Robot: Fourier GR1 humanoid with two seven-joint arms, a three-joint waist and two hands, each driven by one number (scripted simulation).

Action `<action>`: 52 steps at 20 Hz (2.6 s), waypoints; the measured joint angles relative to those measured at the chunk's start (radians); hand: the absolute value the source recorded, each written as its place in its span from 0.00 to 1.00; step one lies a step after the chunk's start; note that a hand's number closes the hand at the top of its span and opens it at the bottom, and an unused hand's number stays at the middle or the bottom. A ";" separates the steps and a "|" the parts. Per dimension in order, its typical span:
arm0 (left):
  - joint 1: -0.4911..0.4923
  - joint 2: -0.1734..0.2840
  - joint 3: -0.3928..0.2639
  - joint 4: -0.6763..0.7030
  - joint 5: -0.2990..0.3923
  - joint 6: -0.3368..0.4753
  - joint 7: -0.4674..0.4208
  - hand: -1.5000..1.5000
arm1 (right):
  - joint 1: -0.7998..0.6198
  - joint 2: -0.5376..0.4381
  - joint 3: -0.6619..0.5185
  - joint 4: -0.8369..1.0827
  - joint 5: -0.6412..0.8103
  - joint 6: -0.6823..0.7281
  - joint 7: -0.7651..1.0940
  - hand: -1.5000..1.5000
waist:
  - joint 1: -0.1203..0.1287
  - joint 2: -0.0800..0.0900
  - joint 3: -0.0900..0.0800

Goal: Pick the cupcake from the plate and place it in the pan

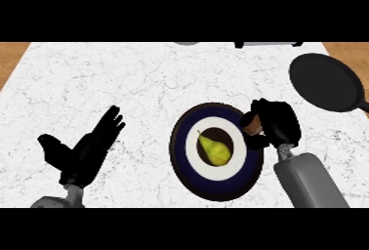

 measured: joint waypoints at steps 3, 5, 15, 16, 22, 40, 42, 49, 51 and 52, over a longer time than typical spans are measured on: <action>0.004 -0.013 -0.014 0.000 -0.016 0.007 -0.004 0.50 | 0.052 0.002 -0.045 -0.139 -0.032 -0.055 0.025 1.00 | 0.004 0.000 0.000; 0.000 -0.016 -0.012 0.003 -0.015 0.002 -0.004 0.50 | 0.073 0.025 -0.073 -0.213 -0.069 -0.087 0.035 1.00 | 0.009 0.002 0.000; -0.056 -0.036 0.003 0.021 -0.025 -0.010 0.028 0.50 | 0.125 0.034 -0.325 -0.320 -0.420 -0.150 -0.073 1.00 | 0.034 0.010 0.000; -0.059 -0.042 0.002 0.030 -0.033 -0.011 0.021 0.50 | 0.117 0.017 -0.360 -0.288 -0.456 -0.152 -0.104 1.00 | 0.036 0.010 0.000; -0.056 -0.045 0.019 0.034 -0.037 -0.047 0.018 0.50 | 0.004 -0.076 -0.469 0.007 -0.465 -0.259 -0.256 1.00 | 0.050 0.014 0.000; -0.069 -0.079 -0.003 0.020 -0.075 -0.068 0.027 0.50 | -0.341 -0.317 -0.780 0.829 -0.552 -0.696 -0.673 1.00 | 0.104 0.039 0.006; -0.075 -0.089 -0.007 0.028 -0.080 -0.066 0.023 0.50 | -0.360 -0.344 -0.801 0.877 -0.567 -0.702 -0.707 1.00 | 0.109 0.043 0.007; -0.108 -0.102 -0.012 0.037 -0.086 -0.068 0.024 0.50 | -0.380 -0.443 -0.819 1.039 -0.550 -0.677 -0.701 0.00 | 0.132 0.059 0.008; -0.113 -0.109 -0.021 0.041 -0.091 -0.071 0.021 0.50 | -0.382 -0.459 -0.804 1.085 -0.528 -0.655 -0.670 0.00 | 0.142 0.063 0.008; -0.112 -0.109 -0.023 0.041 -0.089 -0.076 0.021 0.50 | -0.384 -0.467 -0.799 1.103 -0.521 -0.641 -0.660 0.00 | 0.145 0.063 0.009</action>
